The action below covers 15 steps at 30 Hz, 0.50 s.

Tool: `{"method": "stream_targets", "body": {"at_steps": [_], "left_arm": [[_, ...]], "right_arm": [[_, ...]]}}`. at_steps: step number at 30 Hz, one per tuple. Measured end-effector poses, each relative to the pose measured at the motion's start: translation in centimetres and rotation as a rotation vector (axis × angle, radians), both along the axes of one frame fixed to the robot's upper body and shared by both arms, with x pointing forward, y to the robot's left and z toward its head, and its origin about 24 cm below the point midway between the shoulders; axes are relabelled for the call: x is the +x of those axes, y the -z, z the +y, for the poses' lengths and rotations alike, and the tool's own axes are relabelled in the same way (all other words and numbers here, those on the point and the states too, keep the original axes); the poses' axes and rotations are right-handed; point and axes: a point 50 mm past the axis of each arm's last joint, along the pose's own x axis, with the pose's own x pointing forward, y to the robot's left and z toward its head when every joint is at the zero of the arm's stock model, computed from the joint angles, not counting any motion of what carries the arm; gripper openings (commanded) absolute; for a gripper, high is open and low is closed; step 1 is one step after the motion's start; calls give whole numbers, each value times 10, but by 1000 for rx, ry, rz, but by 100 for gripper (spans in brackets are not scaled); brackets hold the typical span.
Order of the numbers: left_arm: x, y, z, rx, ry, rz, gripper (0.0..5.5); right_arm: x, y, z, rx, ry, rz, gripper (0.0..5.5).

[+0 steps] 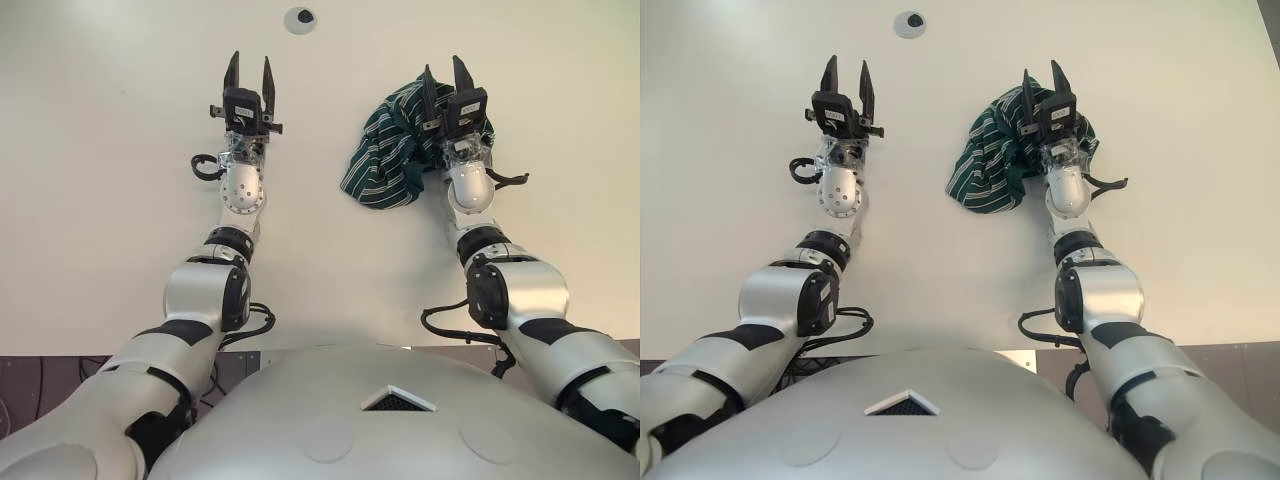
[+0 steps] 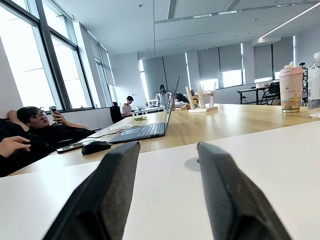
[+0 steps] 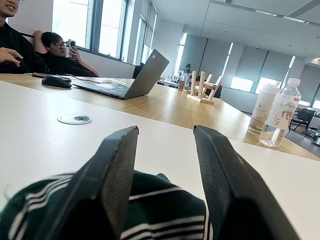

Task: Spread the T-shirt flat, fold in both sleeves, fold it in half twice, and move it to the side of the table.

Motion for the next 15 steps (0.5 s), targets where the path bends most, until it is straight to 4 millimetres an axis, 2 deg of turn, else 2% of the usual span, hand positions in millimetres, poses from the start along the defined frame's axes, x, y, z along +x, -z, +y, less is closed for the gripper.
{"method": "stream_targets", "body": {"at_steps": [15], "left_arm": [[0, 0, 0, 2, 9, 1, 206]], "right_arm": [[0, 0, 0, 1, 6, -3, 202]]}}
